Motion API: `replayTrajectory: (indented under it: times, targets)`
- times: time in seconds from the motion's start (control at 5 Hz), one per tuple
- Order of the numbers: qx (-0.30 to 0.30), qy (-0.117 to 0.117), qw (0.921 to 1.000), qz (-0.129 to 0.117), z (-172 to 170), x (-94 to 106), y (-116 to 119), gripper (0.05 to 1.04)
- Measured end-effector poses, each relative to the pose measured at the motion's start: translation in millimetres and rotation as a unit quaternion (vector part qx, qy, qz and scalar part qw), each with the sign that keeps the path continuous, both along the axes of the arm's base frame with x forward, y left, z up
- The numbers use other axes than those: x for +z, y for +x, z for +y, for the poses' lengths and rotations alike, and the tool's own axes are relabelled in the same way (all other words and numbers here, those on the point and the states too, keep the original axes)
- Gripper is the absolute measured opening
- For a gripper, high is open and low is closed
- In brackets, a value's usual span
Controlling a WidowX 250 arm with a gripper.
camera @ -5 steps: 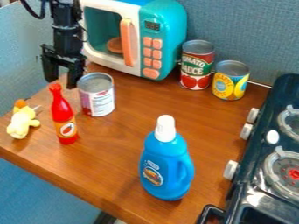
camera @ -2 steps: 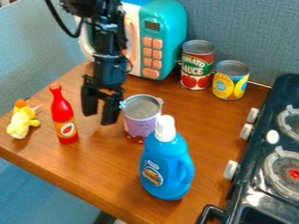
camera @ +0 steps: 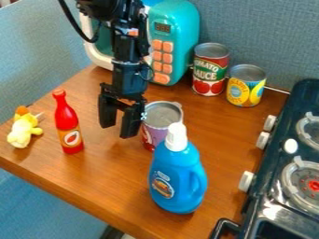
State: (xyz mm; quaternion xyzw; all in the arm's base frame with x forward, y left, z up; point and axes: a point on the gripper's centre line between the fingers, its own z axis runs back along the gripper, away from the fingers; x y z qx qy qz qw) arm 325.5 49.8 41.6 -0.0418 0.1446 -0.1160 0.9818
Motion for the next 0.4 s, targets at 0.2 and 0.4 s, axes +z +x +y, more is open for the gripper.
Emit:
replayTrajectory:
  times: [0.2, 0.4]
  targets:
    - [0.014, 0.010, 0.9992, -0.037, 2.8, 16.9, 6.4, 0.999]
    - [0.046, 0.011, 0.9947, -0.091, 24.0, 48.8, 7.9, 0.999]
